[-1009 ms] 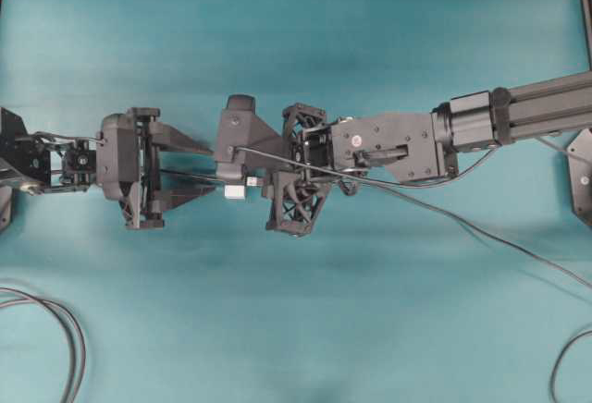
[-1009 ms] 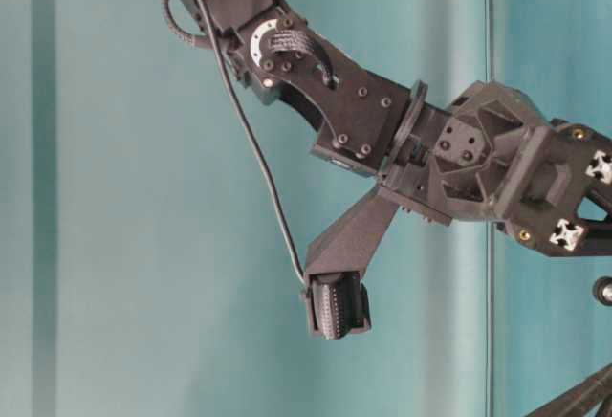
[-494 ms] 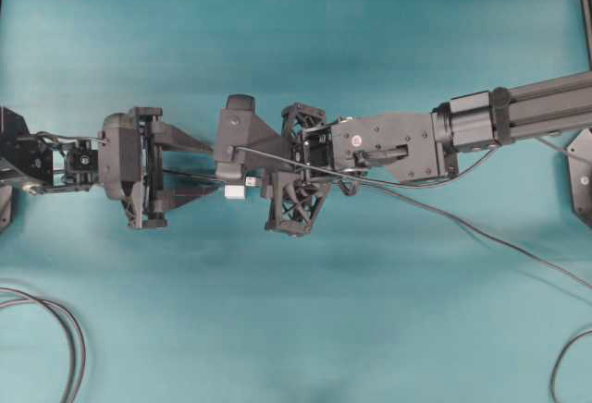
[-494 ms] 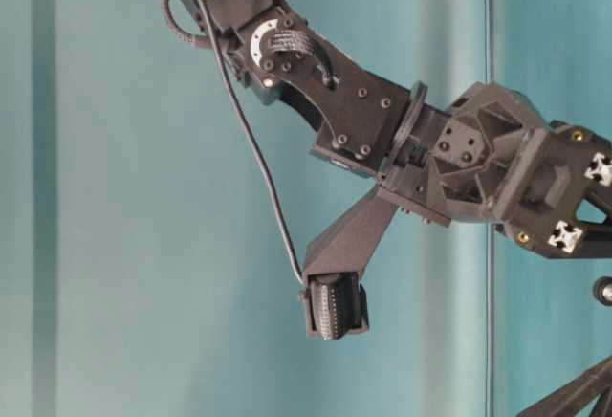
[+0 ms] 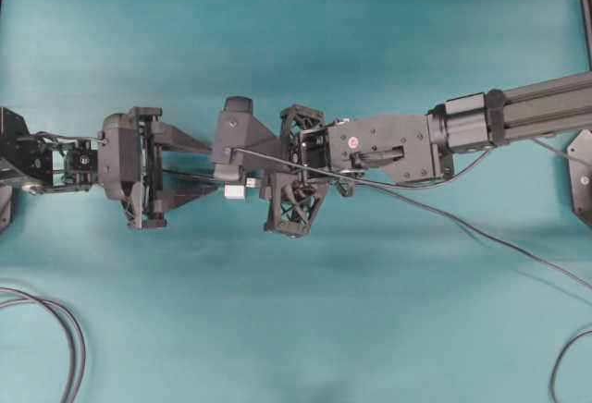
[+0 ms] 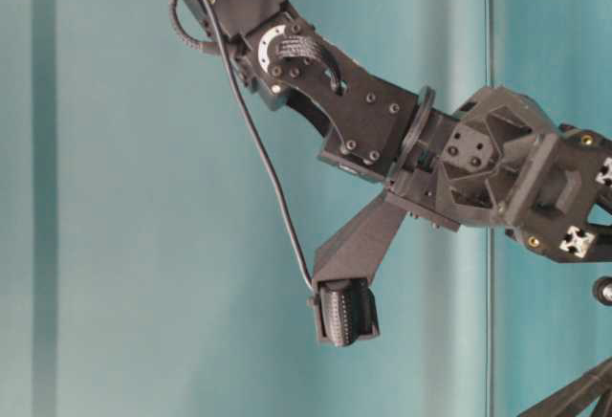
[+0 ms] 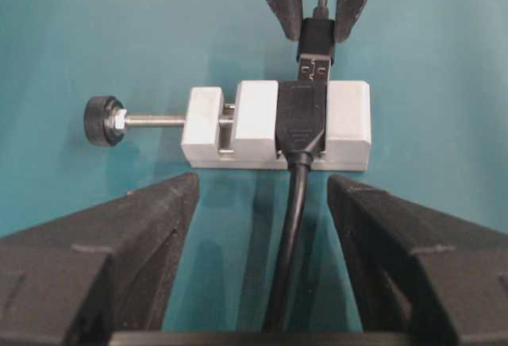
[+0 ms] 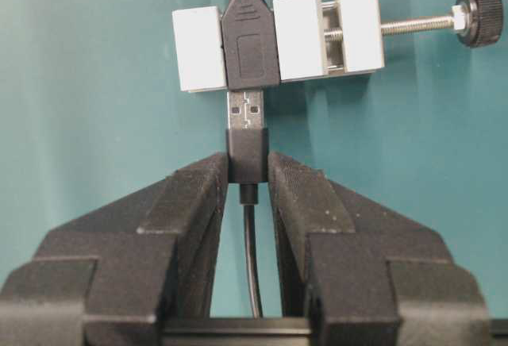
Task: Insert the USB cable into the female connector supported by the left arm.
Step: 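Align the USB plug tip with the female connector opening, then push the USB plug leftward into the female connector with the right gripper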
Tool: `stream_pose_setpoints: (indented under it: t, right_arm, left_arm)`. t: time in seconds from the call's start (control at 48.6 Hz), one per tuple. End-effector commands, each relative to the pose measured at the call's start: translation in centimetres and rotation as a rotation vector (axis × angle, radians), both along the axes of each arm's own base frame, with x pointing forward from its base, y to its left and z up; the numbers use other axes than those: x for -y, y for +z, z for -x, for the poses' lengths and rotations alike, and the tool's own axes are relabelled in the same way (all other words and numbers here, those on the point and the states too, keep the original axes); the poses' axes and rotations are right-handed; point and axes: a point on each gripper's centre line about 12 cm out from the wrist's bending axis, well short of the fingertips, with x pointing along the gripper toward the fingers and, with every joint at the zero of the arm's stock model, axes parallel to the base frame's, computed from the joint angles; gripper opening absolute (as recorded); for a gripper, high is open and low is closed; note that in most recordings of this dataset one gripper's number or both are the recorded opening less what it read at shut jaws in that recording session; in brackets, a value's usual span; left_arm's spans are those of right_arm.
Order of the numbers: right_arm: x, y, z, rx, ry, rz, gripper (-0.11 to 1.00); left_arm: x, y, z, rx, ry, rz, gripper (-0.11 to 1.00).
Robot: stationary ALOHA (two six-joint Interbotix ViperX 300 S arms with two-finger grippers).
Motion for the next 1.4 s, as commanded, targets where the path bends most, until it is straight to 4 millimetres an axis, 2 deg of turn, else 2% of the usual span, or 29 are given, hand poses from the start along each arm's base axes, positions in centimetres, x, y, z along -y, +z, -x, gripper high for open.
stream_pose_setpoints:
  t: [0.0,0.659,1.03,1.38]
  right_arm:
    - [-0.1,1.6,-0.8,0.046,-0.001,0.000,0.22]
    - [1.0,2.3,-1.5,0.065,-0.025,0.000,0.22]
    - [1.1,2.1,-1.5,0.069,-0.024,0.002,0.22]
    - [1.2,1.4,-1.8,0.067,-0.020,0.003,0.22]
  left_arm:
    - [0.1,0.5,-0.3,0.025,-0.011,-0.013,0.78]
    - [0.2,0.3,-0.6,0.021,-0.020,-0.014,0.78]
    - [0.5,0.6,-2.1,0.053,-0.033,-0.016,0.78]
    - [0.5,0.4,-2.0,0.044,-0.033,-0.016,0.78]
